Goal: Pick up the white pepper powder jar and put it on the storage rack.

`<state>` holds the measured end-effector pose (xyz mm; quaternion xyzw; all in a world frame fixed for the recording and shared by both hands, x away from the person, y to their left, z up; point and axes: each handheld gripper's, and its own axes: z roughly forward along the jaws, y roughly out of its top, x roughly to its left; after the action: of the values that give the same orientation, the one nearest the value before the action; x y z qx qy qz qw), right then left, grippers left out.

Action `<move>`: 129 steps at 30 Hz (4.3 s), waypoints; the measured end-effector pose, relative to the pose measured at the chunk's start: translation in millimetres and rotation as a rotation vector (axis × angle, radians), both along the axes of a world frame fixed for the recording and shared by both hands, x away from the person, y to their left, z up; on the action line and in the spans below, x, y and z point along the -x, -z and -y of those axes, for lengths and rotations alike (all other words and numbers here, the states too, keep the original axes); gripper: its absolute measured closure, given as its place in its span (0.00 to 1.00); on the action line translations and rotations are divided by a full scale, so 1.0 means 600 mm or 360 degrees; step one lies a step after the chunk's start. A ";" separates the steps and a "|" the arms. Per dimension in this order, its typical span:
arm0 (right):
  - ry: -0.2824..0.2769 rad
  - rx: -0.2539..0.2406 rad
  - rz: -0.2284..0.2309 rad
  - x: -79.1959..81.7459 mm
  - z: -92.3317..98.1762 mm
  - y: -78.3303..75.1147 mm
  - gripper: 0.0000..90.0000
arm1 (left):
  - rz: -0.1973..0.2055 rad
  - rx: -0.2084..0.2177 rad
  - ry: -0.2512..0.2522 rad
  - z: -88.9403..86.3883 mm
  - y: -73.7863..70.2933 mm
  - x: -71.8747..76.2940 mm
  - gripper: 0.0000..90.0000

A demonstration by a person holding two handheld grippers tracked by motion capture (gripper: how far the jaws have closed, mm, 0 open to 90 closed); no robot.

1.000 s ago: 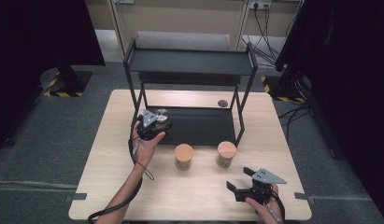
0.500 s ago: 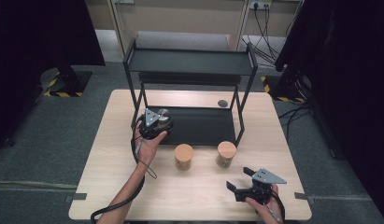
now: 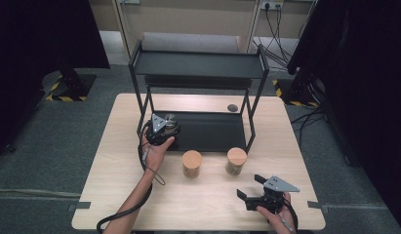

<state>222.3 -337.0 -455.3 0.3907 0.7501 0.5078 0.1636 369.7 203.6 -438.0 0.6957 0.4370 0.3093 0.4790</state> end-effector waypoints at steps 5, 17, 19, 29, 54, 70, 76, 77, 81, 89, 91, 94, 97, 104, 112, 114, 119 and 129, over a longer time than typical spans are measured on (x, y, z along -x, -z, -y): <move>-0.0002 0.0003 -0.0003 0.000 0.000 0.000 0.05 | -0.0006 -0.0003 -0.0008 0.000 0.005 -0.003 0.34; -0.0001 0.0003 -0.0002 0.000 0.000 0.000 0.05 | -0.0014 -0.0007 -0.0029 0.001 0.013 -0.009 0.35; -0.0003 0.0004 -0.0002 -0.001 0.000 0.000 0.05 | -0.0015 -0.0003 -0.0030 0.001 0.014 -0.010 0.35; -0.0005 0.0004 -0.0002 -0.001 0.000 0.000 0.05 | -0.0024 -0.0002 -0.0046 0.002 0.019 -0.013 0.35; -0.0009 0.0004 -0.0004 -0.001 -0.001 0.001 0.05 | -0.0012 -0.0017 -0.0086 0.009 0.031 -0.012 0.34; -0.0008 0.0007 -0.0002 -0.001 -0.001 0.000 0.05 | -0.0046 0.0000 -0.0129 0.015 0.017 0.005 0.06; -0.0007 0.0006 -0.0002 0.000 -0.001 0.000 0.05 | -0.0043 0.0017 -0.0131 0.013 0.014 0.013 0.04; -0.0007 0.0006 0.0000 0.000 -0.001 0.000 0.05 | -0.0041 0.0023 -0.0127 0.012 0.015 0.014 0.04; -0.0005 0.0006 -0.0001 0.000 -0.001 0.000 0.05 | -0.0041 0.0028 -0.0109 0.011 0.013 0.020 0.04; -0.0006 0.0007 -0.0002 0.000 -0.001 0.001 0.05 | -0.0031 0.0059 -0.0109 0.012 0.013 0.032 0.04; -0.0008 0.0008 -0.0001 0.000 -0.001 0.000 0.05 | -0.0026 0.0066 -0.0106 0.013 0.013 0.036 0.04; -0.0006 0.0007 -0.0001 0.000 -0.001 0.000 0.05 | -0.0022 0.0067 -0.0092 0.012 0.013 0.041 0.04; -0.0007 0.0006 0.0002 0.000 -0.001 0.000 0.05 | -0.0014 0.0066 -0.0082 0.011 0.012 0.047 0.04; -0.0009 0.0007 0.0001 0.000 -0.001 0.000 0.05 | 0.0013 0.0072 -0.0052 0.008 0.008 0.062 0.05; -0.0008 0.0007 -0.0002 -0.001 -0.001 0.000 0.05 | 0.0022 0.0078 -0.0036 0.004 0.008 0.073 0.05; -0.0008 0.0007 -0.0002 -0.001 -0.001 0.000 0.05 | 0.0023 0.0077 -0.0027 0.002 0.007 0.076 0.05; -0.0006 0.0006 0.0000 0.000 -0.001 0.000 0.05 | 0.0031 0.0093 -0.0005 -0.002 0.008 0.084 0.05; -0.0005 0.0006 0.0002 0.000 -0.001 0.000 0.05 | 0.0049 0.0110 0.0026 -0.008 0.008 0.100 0.05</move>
<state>222.2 -336.7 -455.1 0.3888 0.7517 0.5068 0.1642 309.9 208.6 -442.9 0.6773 0.4343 0.3008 0.5119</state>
